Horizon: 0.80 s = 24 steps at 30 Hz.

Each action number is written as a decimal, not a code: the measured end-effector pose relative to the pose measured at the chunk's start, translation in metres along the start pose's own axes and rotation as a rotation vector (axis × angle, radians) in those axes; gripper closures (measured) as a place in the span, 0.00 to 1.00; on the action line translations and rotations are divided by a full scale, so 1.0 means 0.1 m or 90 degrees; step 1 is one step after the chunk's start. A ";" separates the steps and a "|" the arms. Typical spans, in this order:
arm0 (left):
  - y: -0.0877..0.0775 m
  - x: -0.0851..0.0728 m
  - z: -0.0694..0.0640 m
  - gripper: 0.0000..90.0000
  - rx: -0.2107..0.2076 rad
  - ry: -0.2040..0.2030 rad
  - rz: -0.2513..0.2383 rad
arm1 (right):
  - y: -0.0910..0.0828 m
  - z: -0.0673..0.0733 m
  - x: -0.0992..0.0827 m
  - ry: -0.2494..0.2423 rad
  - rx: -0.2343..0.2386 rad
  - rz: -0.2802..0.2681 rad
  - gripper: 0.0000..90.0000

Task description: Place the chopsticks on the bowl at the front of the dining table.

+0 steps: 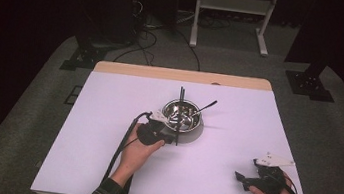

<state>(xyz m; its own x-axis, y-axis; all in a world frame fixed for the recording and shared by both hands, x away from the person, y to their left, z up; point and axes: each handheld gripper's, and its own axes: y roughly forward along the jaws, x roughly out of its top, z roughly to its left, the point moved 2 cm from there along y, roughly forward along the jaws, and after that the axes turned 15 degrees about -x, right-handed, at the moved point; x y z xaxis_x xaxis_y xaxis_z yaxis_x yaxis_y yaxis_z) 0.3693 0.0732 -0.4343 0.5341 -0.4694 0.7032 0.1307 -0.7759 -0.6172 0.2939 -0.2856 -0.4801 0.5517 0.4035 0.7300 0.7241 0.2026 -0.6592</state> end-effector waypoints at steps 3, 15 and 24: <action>0.02 0.01 -0.01 1.00 0.000 0.002 0.001 | 0.00 0.00 0.00 0.000 0.000 0.000 0.14; -0.08 -0.03 -0.06 0.99 0.010 0.011 0.013 | 0.00 0.00 0.00 0.000 0.000 0.000 0.14; -0.21 -0.14 -0.21 1.00 0.000 0.022 0.014 | 0.00 0.00 0.00 0.000 0.000 0.000 0.14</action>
<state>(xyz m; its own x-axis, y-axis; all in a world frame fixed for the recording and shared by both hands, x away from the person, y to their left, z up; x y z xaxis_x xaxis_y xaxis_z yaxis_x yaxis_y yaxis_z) 0.3415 0.0879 -0.4239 0.5070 -0.5006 0.7017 0.1197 -0.7652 -0.6325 0.2938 -0.2855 -0.4801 0.5509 0.4038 0.7303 0.7247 0.2025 -0.6586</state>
